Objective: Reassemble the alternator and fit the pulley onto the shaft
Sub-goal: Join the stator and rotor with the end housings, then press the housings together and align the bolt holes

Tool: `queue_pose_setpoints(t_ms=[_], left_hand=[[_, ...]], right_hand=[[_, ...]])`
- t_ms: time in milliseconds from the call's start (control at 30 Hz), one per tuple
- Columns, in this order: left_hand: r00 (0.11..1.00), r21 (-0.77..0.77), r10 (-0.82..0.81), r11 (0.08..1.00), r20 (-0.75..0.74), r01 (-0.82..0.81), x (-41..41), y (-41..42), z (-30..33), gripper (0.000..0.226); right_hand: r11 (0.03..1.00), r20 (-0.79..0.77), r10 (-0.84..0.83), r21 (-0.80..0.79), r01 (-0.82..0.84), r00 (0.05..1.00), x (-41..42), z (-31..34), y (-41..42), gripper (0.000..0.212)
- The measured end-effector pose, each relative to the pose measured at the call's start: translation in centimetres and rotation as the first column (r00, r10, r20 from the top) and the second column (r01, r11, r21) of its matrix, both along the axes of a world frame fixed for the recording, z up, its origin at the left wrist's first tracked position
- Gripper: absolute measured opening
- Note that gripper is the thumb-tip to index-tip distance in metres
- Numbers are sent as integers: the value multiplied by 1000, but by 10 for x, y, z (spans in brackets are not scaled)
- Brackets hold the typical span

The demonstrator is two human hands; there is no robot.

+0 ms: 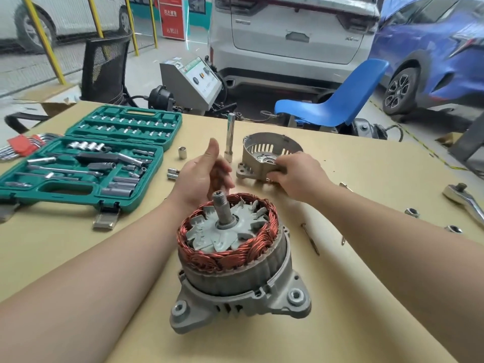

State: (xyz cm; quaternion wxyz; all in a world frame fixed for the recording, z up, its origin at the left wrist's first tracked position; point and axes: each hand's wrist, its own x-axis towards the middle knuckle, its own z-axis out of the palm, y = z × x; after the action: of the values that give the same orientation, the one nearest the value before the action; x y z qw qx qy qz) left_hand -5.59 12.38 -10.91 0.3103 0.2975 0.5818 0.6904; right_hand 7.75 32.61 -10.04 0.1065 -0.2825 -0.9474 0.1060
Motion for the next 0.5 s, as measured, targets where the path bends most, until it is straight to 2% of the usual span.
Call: queue_pose_setpoints(t_ms=[133,200,267,300,333,367,433,500], left_hand=[[994,78,71,994,86,-78,3,-6,6,51],[988,100,116,987,98,-126,3,-8,7,45],[982,120,138,981,128,-154,2,-10,8,37],[979,131,141,978,146,-161,1,-10,9,34],[977,138,144,976,159,-167,1,-10,10,32],[976,143,147,975,164,-171,0,-11,10,31],[981,147,135,977,137,-155,2,-11,11,34],[994,133,79,987,70,-88,8,-10,13,42]], right_hand=[[990,-310,-14,-141,-31,951,3,13,2,7],[966,-484,-34,-242,-96,875,12,32,-5,11],[890,-658,-71,-380,-250,749,25,54,-19,19],[810,-723,-118,-466,-355,680,33,61,-26,17],[695,-755,-173,-549,-465,633,42,66,-32,13],[569,-759,-227,-612,-549,611,50,67,-39,17],[379,-726,-295,-686,-621,622,64,58,-50,42],[257,-688,-308,-725,-639,657,72,46,-64,52]])
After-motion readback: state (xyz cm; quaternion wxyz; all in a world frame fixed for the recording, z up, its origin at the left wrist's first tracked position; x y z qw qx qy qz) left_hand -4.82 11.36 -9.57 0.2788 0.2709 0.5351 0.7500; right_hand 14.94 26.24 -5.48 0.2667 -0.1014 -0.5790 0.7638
